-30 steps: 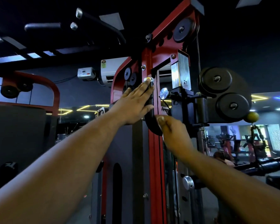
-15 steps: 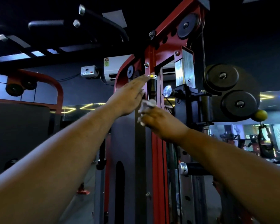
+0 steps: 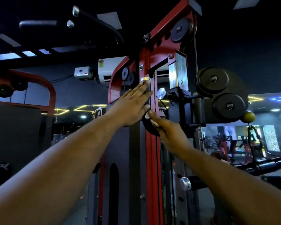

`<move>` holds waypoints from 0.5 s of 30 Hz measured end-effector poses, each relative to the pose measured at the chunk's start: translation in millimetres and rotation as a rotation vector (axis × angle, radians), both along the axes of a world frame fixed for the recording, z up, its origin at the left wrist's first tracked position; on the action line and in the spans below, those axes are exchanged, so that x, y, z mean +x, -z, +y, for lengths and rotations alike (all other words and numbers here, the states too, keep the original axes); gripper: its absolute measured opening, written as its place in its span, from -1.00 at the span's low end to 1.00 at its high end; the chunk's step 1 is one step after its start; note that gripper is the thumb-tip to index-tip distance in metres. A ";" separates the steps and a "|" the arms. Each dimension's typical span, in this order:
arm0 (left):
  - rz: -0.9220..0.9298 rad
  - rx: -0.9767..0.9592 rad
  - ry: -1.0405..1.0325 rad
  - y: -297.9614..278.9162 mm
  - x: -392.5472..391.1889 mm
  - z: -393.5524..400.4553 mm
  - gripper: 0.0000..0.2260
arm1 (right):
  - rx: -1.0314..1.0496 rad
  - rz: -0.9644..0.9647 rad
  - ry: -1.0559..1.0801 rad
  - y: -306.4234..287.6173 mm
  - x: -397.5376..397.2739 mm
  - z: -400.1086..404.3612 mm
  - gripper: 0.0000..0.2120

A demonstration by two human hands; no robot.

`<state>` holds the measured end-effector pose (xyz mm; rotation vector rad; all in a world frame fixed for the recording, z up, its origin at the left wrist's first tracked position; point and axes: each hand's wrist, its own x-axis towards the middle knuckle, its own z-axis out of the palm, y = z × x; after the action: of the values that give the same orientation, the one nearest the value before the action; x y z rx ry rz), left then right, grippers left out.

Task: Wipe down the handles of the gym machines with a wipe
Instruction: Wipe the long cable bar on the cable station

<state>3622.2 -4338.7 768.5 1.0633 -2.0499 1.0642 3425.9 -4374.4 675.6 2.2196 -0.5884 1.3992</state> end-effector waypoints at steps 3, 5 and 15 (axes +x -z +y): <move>0.002 0.006 0.014 3.4 3.0 -5.0 -0.45 | 0.031 -0.027 0.038 16.1 -13.6 -4.8 -0.45; 0.009 0.004 0.011 5.1 1.8 -5.0 -0.44 | -0.020 0.061 0.108 18.6 -31.9 -6.5 -0.43; 0.047 0.000 0.001 12.2 -6.7 -5.6 -0.45 | 0.151 -0.073 0.242 25.7 -42.1 -8.6 -0.54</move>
<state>3615.5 -4344.3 756.3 1.0779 -2.0133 1.0290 3383.8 -4383.0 649.9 2.1309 -0.9820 1.3524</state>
